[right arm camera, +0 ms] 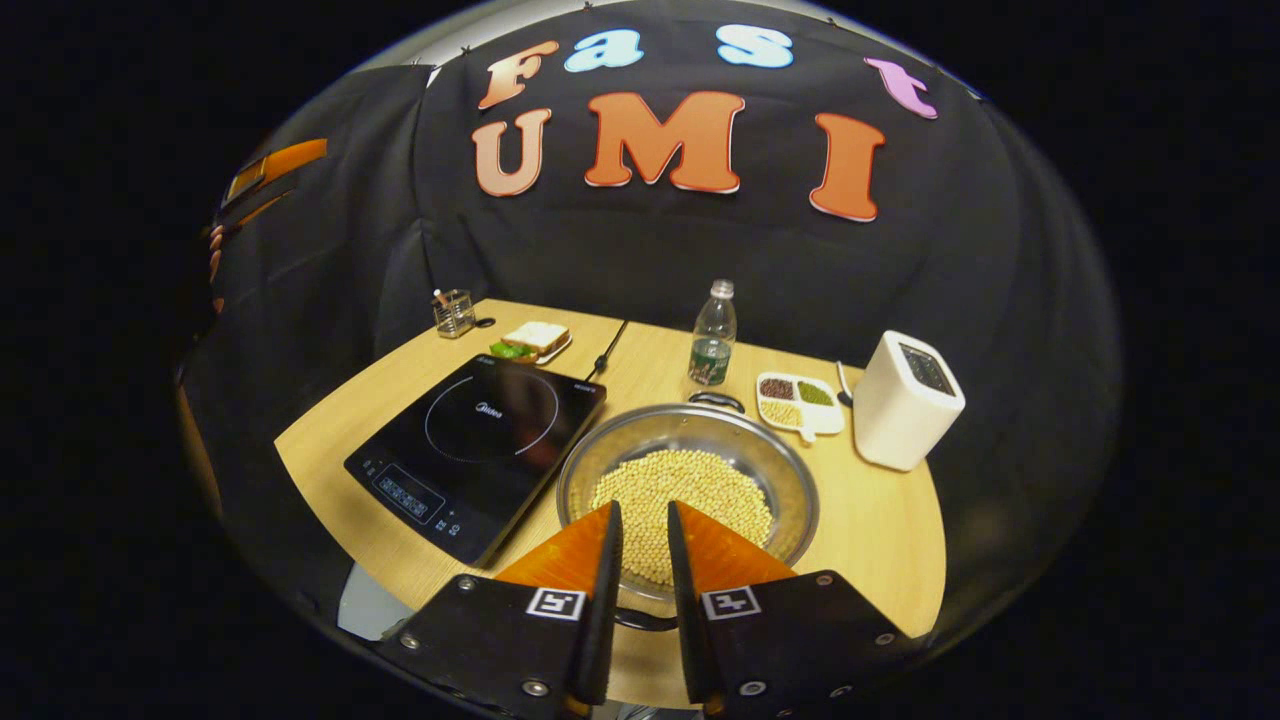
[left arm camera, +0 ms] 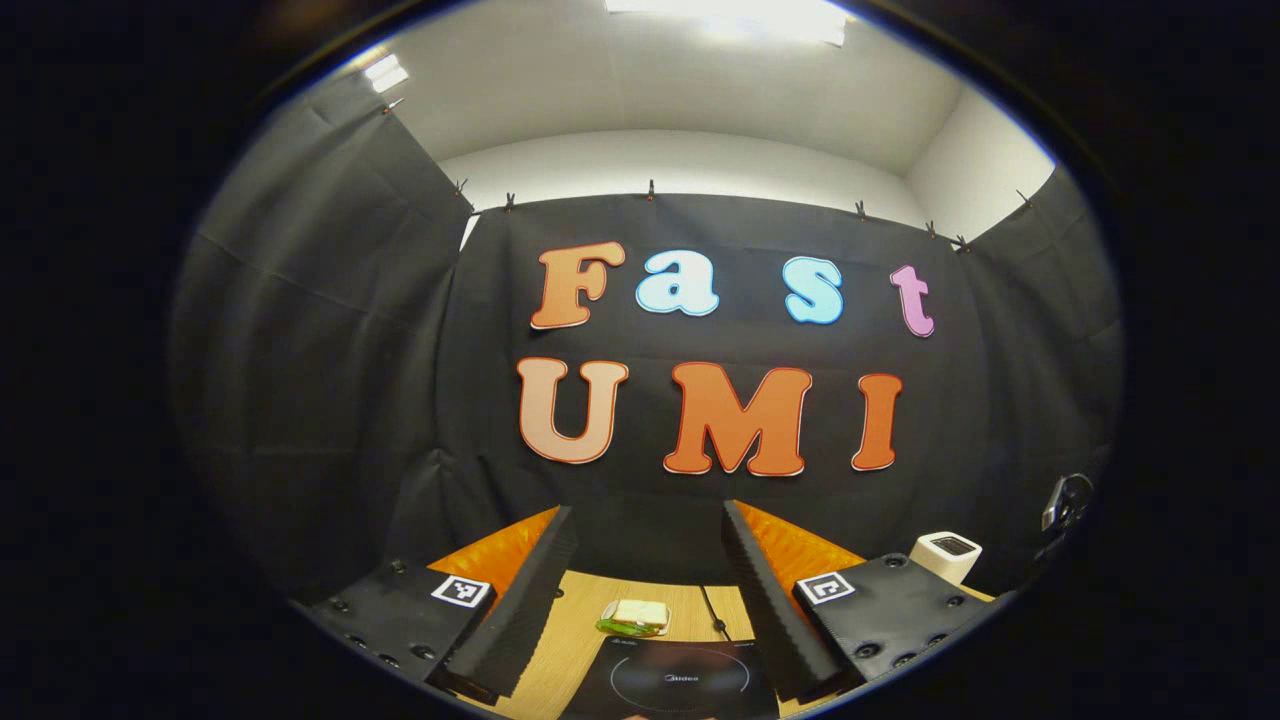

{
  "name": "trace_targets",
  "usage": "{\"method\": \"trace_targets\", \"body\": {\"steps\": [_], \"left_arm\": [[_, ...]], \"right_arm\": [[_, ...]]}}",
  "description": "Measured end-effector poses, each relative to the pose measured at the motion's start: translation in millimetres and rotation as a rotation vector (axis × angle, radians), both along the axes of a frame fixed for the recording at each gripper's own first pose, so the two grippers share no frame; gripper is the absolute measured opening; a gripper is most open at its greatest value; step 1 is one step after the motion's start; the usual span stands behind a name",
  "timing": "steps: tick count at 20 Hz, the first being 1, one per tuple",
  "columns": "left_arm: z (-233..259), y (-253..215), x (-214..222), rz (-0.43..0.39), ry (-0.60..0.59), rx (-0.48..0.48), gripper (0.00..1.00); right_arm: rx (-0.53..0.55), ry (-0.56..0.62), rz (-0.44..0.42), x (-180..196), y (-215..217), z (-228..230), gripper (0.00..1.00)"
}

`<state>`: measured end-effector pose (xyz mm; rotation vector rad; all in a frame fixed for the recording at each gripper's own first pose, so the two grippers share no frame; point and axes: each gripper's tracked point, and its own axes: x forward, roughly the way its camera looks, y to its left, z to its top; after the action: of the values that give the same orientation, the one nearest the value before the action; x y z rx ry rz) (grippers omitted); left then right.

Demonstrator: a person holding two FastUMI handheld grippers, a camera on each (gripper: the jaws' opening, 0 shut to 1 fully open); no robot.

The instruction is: First push the handle of the pot to place it horizontally, then grasp the pot with both hands and set it on the induction cooktop.

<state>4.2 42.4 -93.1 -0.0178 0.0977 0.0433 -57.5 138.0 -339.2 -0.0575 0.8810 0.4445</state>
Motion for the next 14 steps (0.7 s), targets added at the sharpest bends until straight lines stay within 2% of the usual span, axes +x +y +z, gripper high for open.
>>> {"method": "trace_targets", "body": {"steps": [1, 3, 7, 11, 14], "left_arm": [[-3, 1, 0, 0.002, 0.007, 0.001, 0.98], [-7, 2, 2, 0.007, 0.021, 0.002, 0.96], [-16, 0, -1, -0.004, 0.049, -0.016, 0.95], [-17, 5, 2, 0.004, 0.053, -0.017, 0.94], [-19, 5, 4, 0.007, 0.053, -0.014, 0.94]], "right_arm": [[0.016, 0.039, 0.008, -7, 3, -4, 0.22], [0.048, 0.111, 0.030, -17, 13, -16, 0.15], [0.045, 0.236, 0.067, -35, 24, -47, 0.06], [0.067, 0.360, 0.047, -53, 31, -66, 0.00], [0.063, 0.420, 0.048, -61, 37, -81, 0.00]]}}
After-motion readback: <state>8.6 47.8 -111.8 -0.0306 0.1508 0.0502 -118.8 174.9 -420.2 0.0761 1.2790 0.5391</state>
